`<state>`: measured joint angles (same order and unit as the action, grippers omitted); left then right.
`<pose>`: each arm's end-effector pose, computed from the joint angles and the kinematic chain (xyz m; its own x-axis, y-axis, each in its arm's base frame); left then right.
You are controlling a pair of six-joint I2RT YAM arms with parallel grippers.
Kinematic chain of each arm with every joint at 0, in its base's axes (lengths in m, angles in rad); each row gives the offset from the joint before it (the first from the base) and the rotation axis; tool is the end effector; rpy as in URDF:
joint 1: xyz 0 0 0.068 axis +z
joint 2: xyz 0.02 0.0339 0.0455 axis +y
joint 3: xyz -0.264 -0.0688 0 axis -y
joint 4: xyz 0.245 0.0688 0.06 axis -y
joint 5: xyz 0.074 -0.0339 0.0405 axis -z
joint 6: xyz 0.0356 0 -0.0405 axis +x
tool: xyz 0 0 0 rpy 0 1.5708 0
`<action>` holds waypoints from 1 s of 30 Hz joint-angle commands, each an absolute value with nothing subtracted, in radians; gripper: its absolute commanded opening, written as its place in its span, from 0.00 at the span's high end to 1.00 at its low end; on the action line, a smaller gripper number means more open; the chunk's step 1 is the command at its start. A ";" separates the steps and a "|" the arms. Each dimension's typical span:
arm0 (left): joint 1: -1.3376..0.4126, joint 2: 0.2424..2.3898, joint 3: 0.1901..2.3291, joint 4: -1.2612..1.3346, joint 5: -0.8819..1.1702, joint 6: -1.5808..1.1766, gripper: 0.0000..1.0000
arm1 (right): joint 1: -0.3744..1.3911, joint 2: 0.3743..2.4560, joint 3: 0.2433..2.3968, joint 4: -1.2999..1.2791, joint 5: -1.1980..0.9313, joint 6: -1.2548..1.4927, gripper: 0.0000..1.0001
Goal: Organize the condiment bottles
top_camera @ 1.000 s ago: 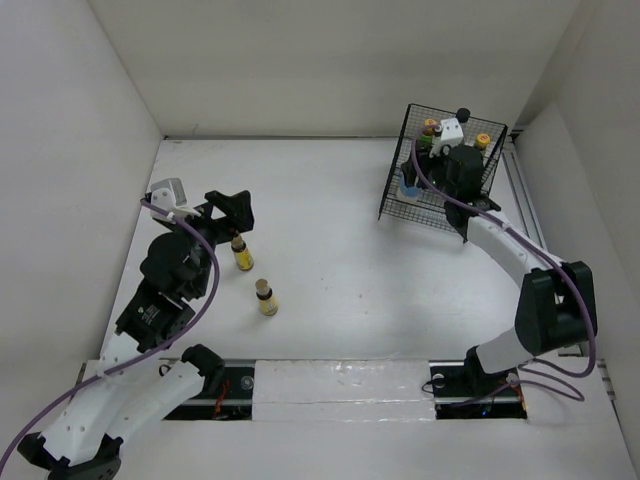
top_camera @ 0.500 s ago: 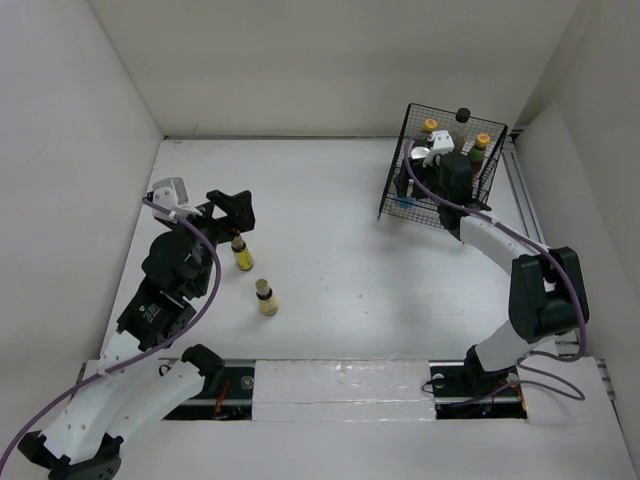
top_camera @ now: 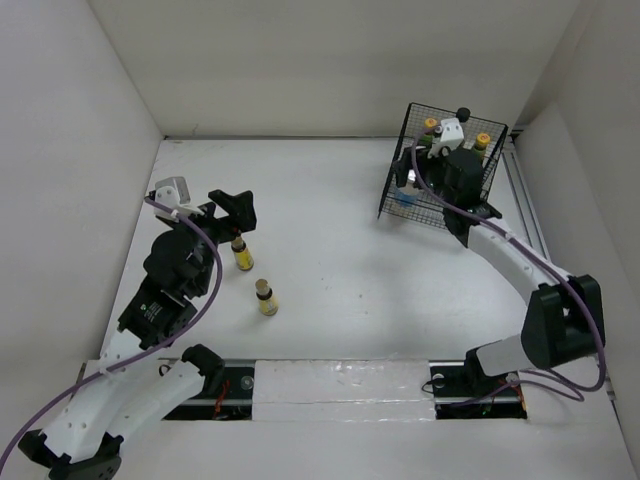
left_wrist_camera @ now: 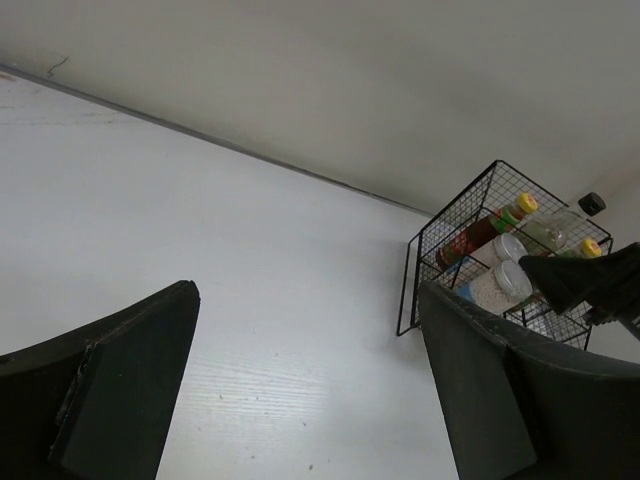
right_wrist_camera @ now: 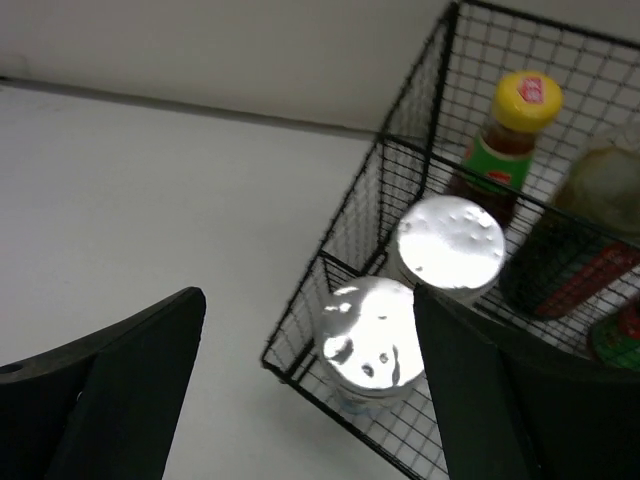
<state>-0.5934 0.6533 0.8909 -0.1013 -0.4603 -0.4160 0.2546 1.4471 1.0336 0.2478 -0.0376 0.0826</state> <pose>0.1243 -0.0648 0.4043 0.0480 -0.4691 -0.8818 0.1700 0.8738 -0.4556 0.3325 0.0879 0.3139 -0.1828 0.0376 -0.9824 -0.2734 0.9579 0.0876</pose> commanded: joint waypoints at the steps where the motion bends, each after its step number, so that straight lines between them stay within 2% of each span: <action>1: -0.589 0.644 0.899 -0.063 -0.482 -0.410 0.13 | 0.342 1.387 1.086 0.290 -0.041 0.046 0.10; 2: -0.589 0.644 0.899 -0.063 -0.498 -0.410 0.13 | 0.392 1.387 1.097 0.290 -0.092 0.046 0.15; 3: -0.589 0.635 0.899 -0.072 -0.499 -0.410 0.13 | 0.420 1.396 1.117 0.290 -0.128 0.034 0.36; 6: -0.589 0.614 0.899 -0.072 -0.549 -0.410 0.13 | 0.543 1.482 1.175 0.290 -0.345 0.021 0.69; 7: -0.589 0.604 0.899 -0.072 -0.560 -0.410 0.13 | 0.576 1.530 1.189 0.290 -0.382 0.021 0.69; 8: -0.589 0.604 0.899 -0.072 -0.571 -0.410 0.13 | 0.612 1.557 1.206 0.290 -0.418 0.009 0.66; 9: -0.589 0.595 0.899 -0.083 -0.587 -0.410 0.13 | 0.677 1.604 1.238 0.290 -0.493 -0.003 0.51; 10: -0.589 0.595 0.899 -0.083 -0.588 -0.410 0.13 | 0.710 1.605 1.255 0.290 -0.521 -0.012 0.40; 13: -0.589 0.586 0.899 -0.083 -0.597 -0.410 0.13 | 0.804 1.687 1.322 0.261 -0.590 -0.054 0.15; 17: -0.589 0.577 0.899 -0.083 -0.606 -0.410 0.13 | 0.853 1.810 1.423 0.241 -0.641 -0.074 0.10; 24: -0.589 0.545 0.899 -0.083 -0.629 -0.419 0.13 | 0.865 2.061 1.639 0.209 -0.621 -0.063 0.10; 30: -0.589 0.535 0.899 -0.083 -0.638 -0.419 0.13 | 0.874 2.189 1.779 0.184 -0.666 -0.041 0.11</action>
<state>-0.5934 0.5449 0.8909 -0.1062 -0.6193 -0.4168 0.8669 2.1674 1.7008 0.1844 -0.6132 -0.0471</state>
